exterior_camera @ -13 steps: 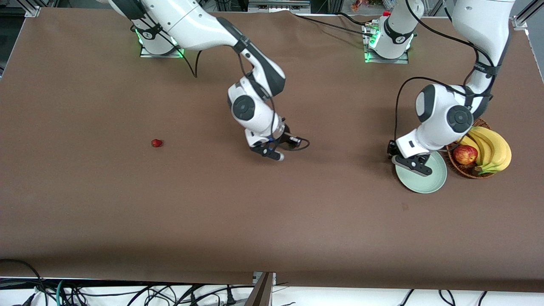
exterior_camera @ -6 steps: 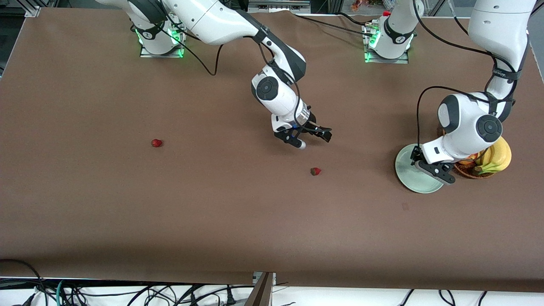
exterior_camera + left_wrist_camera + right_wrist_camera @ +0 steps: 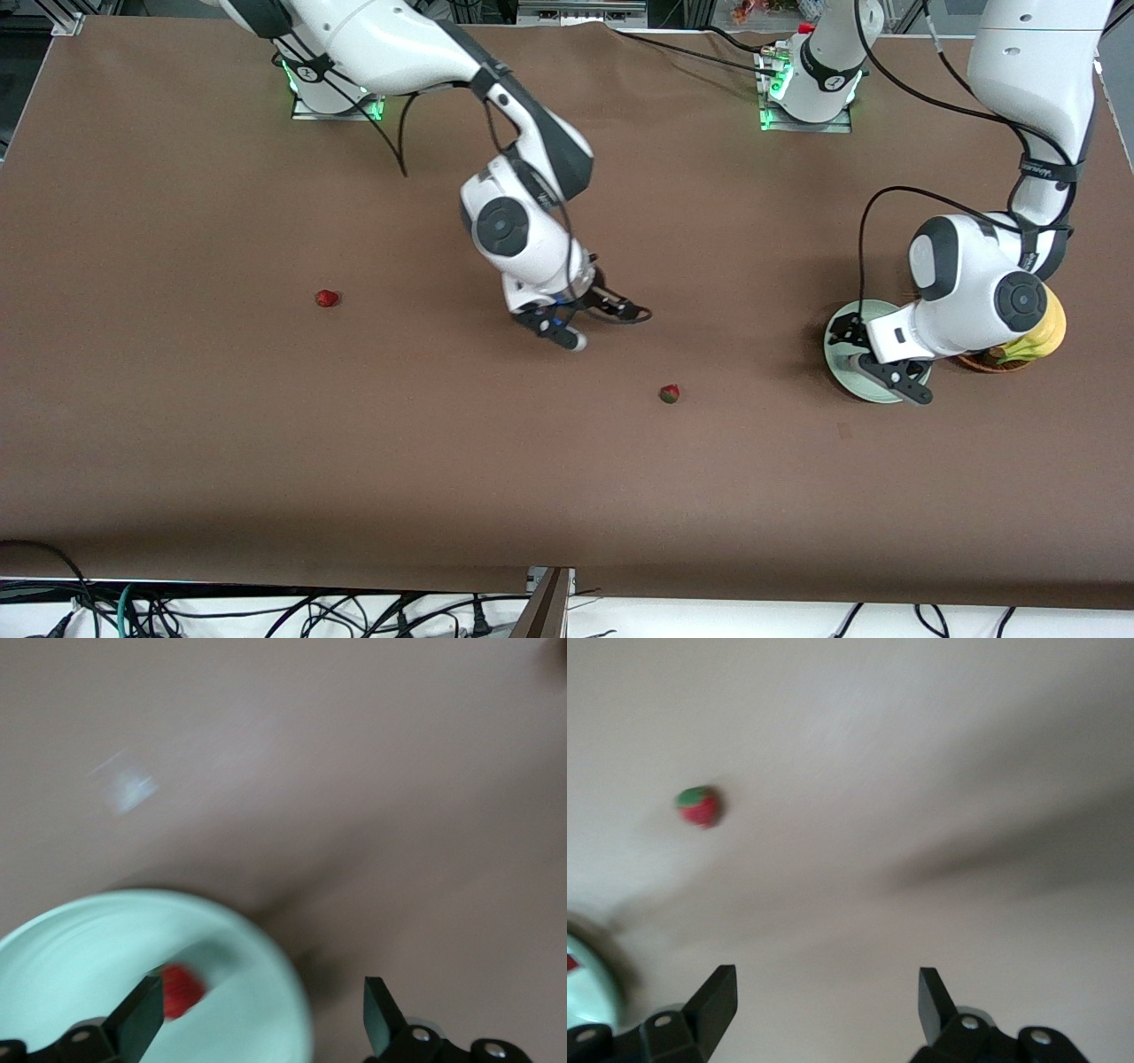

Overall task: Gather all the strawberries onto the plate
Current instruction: 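Open the left gripper to drop the strawberry onto the plate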

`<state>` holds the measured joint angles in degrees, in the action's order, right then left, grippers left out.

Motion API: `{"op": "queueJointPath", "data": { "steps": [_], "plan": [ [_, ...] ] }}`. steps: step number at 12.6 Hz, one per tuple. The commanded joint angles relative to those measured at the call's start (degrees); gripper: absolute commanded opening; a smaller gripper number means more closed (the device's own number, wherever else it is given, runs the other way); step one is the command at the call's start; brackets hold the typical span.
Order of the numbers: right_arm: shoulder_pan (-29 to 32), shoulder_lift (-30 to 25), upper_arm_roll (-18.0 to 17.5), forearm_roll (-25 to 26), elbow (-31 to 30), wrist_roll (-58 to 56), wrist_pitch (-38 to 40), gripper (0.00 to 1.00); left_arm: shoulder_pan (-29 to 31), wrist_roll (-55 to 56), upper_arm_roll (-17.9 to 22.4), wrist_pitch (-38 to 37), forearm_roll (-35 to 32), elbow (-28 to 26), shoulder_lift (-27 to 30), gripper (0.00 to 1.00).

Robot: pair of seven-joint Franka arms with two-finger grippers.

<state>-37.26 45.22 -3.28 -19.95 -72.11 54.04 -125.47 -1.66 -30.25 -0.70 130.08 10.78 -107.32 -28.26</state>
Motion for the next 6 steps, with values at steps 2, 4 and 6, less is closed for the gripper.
{"op": "queueJointPath", "data": {
  "steps": [2,4,6],
  "plan": [
    [0.87,-3.47,7.73,1.57,-3.72,-17.34,11.62,0.98,-3.69,21.65,-5.53,0.25,1.62,5.53,-4.16,1.00],
    [0.78,-5.57,13.10,5.07,-8.89,-30.34,15.85,0.99,-7.03,31.00,-6.15,2.88,1.53,8.51,-6.44,1.00],
    [0.78,-8.64,17.93,6.06,-15.66,-41.95,15.26,0.99,-9.66,33.41,-6.59,4.82,-0.31,11.67,-9.34,1.00]
  ]
}}
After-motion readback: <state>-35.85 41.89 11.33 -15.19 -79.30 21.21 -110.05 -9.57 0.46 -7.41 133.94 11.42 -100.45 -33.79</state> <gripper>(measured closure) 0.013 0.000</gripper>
